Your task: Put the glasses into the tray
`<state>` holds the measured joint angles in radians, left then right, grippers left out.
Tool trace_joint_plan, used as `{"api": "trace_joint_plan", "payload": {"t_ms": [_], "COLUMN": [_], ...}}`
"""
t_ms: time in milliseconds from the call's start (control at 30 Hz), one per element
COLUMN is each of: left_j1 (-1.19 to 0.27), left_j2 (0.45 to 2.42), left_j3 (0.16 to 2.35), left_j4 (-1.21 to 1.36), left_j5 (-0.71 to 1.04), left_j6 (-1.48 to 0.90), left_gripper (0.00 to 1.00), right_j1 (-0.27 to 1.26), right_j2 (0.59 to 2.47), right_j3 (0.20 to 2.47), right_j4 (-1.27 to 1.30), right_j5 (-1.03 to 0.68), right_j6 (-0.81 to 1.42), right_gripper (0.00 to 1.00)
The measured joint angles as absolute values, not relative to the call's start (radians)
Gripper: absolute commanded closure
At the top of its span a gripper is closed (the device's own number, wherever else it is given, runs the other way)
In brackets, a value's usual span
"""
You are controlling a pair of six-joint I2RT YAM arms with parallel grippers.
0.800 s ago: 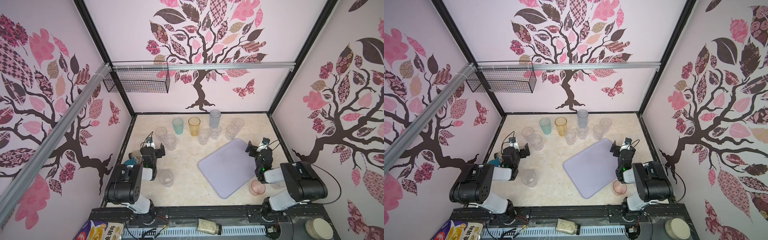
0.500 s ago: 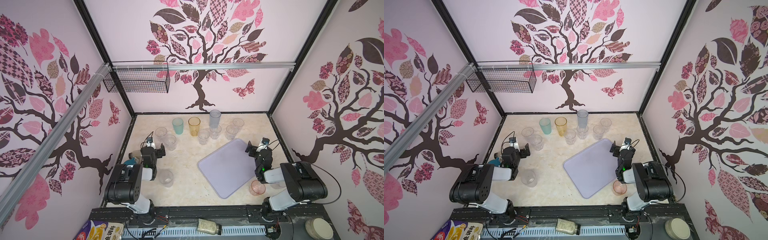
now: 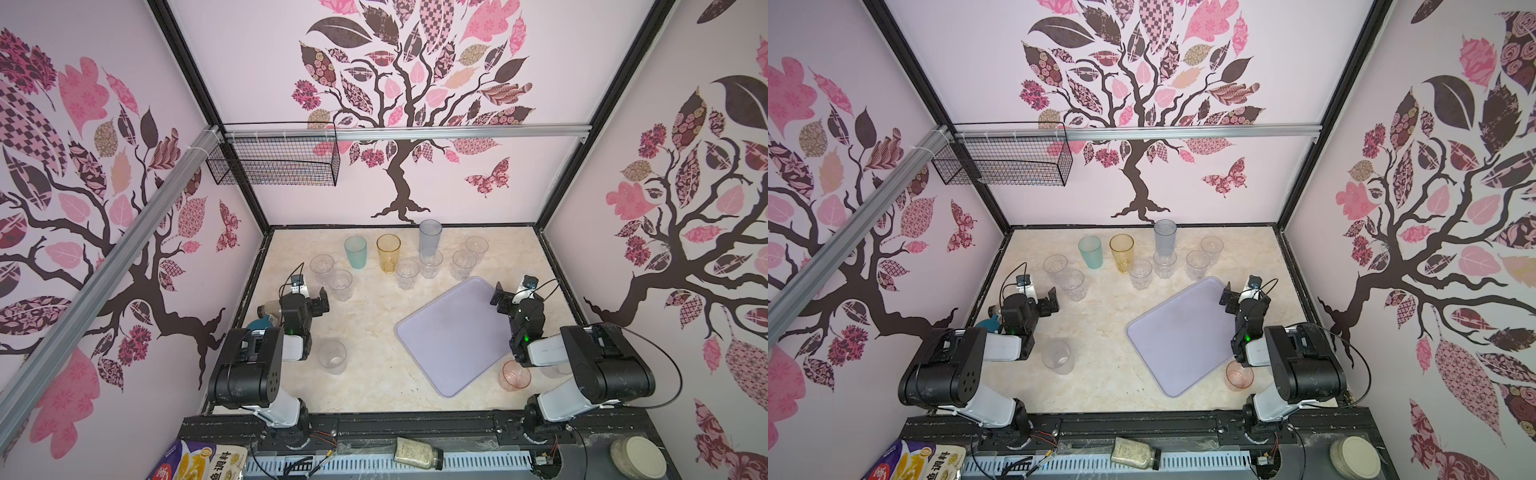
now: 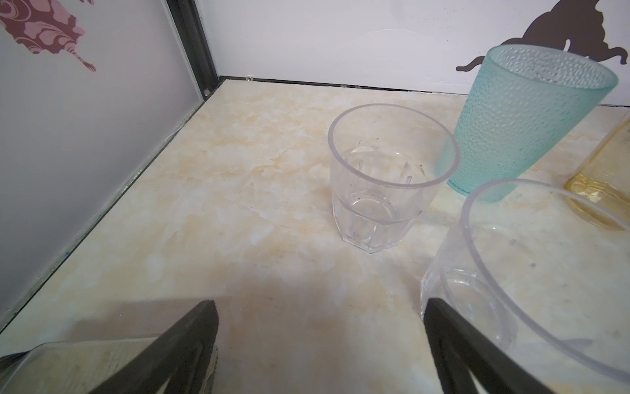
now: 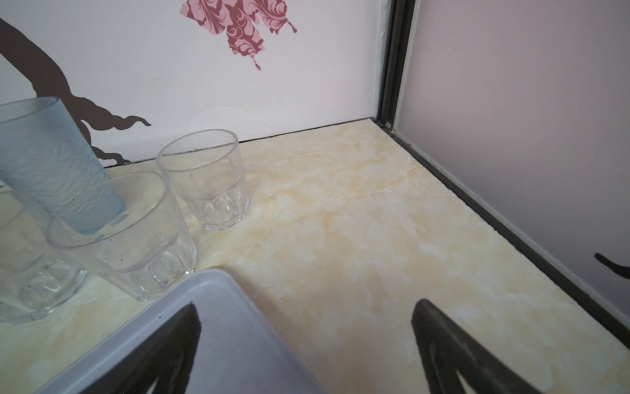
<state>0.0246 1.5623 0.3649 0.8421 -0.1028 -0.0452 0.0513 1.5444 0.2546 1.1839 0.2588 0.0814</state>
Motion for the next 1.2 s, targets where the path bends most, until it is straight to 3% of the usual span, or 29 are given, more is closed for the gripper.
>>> {"api": "trace_joint_plan", "payload": {"t_ms": [800, 1033, 1200], "left_j1": [-0.002, -0.047, -0.062], "left_j2": [1.545, 1.308, 1.269], "left_j3": [0.378, 0.418, 0.475], "left_j4": [0.799, 0.610, 0.498], "left_j5": [-0.130, -0.130, -0.130], "left_j6": [-0.032, -0.023, -0.026], "left_gripper": [0.02, 0.02, 0.02], "right_j1": [0.052, 0.085, 0.095], "right_j2": [1.541, 1.403, 1.350], "right_j3": [0.257, 0.370, 0.493], "right_j4": [1.172, 0.920, 0.691], "right_j5": [0.257, 0.267, 0.319], "right_j6": [0.077, 0.062, 0.164], "right_gripper": [0.01, 0.00, 0.00]}}
